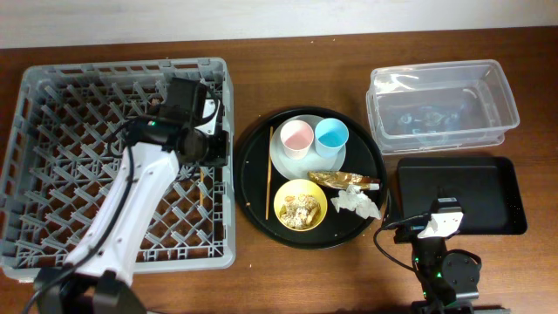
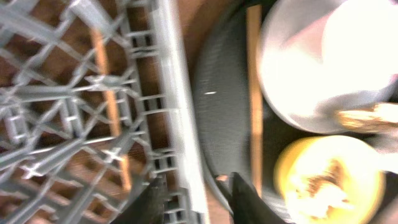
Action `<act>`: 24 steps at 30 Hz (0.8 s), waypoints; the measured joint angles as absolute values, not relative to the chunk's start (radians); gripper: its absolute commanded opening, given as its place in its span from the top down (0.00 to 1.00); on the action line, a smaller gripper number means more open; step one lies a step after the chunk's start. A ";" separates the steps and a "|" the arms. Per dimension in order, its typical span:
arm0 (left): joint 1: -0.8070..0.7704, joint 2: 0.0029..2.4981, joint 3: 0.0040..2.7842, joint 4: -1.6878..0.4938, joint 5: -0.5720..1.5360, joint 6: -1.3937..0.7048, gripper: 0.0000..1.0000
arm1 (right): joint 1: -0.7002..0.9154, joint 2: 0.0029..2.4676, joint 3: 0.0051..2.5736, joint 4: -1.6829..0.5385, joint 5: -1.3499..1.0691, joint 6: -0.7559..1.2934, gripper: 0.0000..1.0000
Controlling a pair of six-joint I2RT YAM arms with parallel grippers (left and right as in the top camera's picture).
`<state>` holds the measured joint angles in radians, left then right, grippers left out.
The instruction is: Sort waste into correct bins and load items into the dishwasher rack
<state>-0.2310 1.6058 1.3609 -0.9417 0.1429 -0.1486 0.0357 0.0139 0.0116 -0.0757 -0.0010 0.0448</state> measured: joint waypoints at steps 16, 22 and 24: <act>-0.449 1.606 1.360 -0.870 0.286 -0.183 0.76 | 0.036 0.014 0.012 -0.076 -0.001 0.045 0.01; -0.560 1.694 1.359 -0.867 0.104 -0.316 0.75 | 0.036 0.014 0.012 -0.076 -0.001 0.045 0.01; -0.578 1.739 1.359 -0.867 0.050 -0.353 0.75 | 0.036 0.014 0.012 -0.076 -0.001 0.044 0.01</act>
<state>-0.5781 1.7386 1.3590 -0.8665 0.0502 -0.3531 0.0357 0.0139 0.0116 -0.0757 -0.0010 0.0441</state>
